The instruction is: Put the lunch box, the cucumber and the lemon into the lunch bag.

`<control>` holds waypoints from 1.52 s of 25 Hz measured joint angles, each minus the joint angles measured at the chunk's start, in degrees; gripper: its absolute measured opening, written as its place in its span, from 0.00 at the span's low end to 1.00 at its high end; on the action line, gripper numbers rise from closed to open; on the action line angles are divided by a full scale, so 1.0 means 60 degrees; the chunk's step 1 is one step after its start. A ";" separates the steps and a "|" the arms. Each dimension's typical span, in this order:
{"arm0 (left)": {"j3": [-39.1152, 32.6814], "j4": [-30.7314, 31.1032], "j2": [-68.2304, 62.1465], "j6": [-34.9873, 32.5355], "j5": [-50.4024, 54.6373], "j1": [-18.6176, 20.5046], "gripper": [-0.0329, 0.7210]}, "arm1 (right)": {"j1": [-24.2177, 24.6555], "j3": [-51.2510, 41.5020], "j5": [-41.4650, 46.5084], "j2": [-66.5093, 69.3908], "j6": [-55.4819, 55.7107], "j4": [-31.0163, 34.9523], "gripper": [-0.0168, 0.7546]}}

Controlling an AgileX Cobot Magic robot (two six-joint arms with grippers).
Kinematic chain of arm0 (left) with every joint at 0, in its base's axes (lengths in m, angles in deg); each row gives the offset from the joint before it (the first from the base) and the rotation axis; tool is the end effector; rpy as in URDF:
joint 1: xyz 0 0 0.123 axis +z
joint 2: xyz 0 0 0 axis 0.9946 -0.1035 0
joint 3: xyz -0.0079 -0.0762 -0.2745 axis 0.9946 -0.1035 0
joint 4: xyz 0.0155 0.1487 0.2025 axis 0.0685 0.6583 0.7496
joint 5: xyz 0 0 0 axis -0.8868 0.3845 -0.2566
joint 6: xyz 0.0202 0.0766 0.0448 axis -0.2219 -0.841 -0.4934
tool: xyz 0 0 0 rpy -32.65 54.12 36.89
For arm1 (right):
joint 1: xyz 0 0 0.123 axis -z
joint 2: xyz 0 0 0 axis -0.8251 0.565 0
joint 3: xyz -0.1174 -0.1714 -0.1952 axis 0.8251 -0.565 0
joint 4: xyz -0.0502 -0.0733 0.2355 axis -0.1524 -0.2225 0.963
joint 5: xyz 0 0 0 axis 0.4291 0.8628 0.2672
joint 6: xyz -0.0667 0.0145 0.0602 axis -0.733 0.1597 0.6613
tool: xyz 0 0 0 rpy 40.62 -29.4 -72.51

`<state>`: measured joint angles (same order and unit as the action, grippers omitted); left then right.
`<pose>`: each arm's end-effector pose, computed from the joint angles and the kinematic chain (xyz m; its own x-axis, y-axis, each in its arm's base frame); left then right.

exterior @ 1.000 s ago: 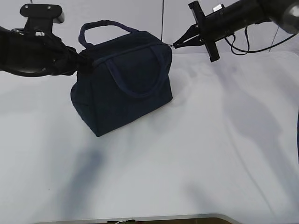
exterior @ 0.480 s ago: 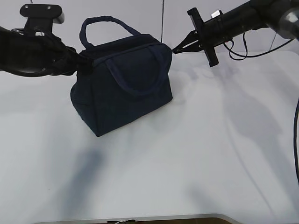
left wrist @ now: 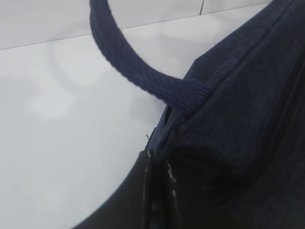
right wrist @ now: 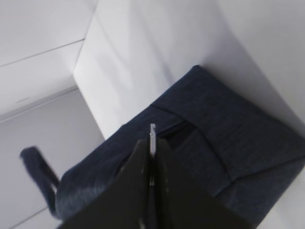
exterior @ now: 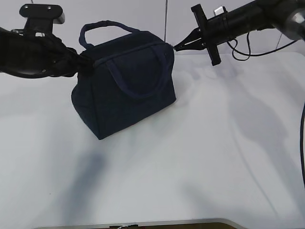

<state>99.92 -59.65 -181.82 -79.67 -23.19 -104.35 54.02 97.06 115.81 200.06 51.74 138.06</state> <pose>0.3609 -0.1285 0.2260 -0.5431 0.0722 -0.8366 0.2412 0.9677 -0.0731 0.5408 0.0862 0.2215 -0.8879 0.4433 0.1233 0.3272 0.4200 0.8465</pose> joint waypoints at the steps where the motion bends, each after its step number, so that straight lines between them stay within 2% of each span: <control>1: 0.0000 0.0000 0.0000 0.0000 0.0000 0.0000 0.03 | 0.0000 0.0000 0.0000 0.0000 -0.0257 0.0205 0.03; 5: 0.0000 0.0000 0.0000 0.0000 0.0025 0.0000 0.03 | 0.0000 0.0000 -0.0053 0.0000 -0.0968 0.0702 0.03; 14: 0.0000 0.0062 0.0000 0.0000 0.1107 0.0057 0.05 | 0.0000 0.0000 -0.0053 0.0000 -0.1783 0.0834 0.03; 17: 0.0000 0.0119 0.0000 0.0000 0.1555 0.0057 0.19 | 0.0000 0.0000 -0.0067 0.0000 -0.1867 0.1029 0.03; 21: 0.0000 0.0119 0.0246 0.0000 0.1702 0.0057 0.49 | 0.0000 0.0000 -0.0067 0.0000 -0.1941 0.1112 0.03; 23: 0.0000 0.0134 0.0438 0.0000 0.1722 0.0057 0.58 | 0.0000 0.0000 -0.0129 0.0000 -0.1962 0.1112 0.03; 31: -0.0048 0.0243 0.1020 0.0000 0.2430 0.0057 0.63 | 0.0000 0.0000 -0.0154 0.0000 -0.2111 0.1094 0.03; 34: -0.0048 0.0783 0.1036 0.0107 0.2698 0.0097 0.63 | 0.0000 0.0000 -0.0154 0.0000 -0.2148 0.1094 0.03; 38: -0.0048 0.1329 0.1101 0.0573 0.3160 0.0568 0.63 | 0.0000 0.0000 -0.0154 0.0000 -0.2193 0.1094 0.03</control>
<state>99.63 -51.67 -175.21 -76.24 -4.23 -100.94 54.02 97.06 114.88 200.06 38.58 144.63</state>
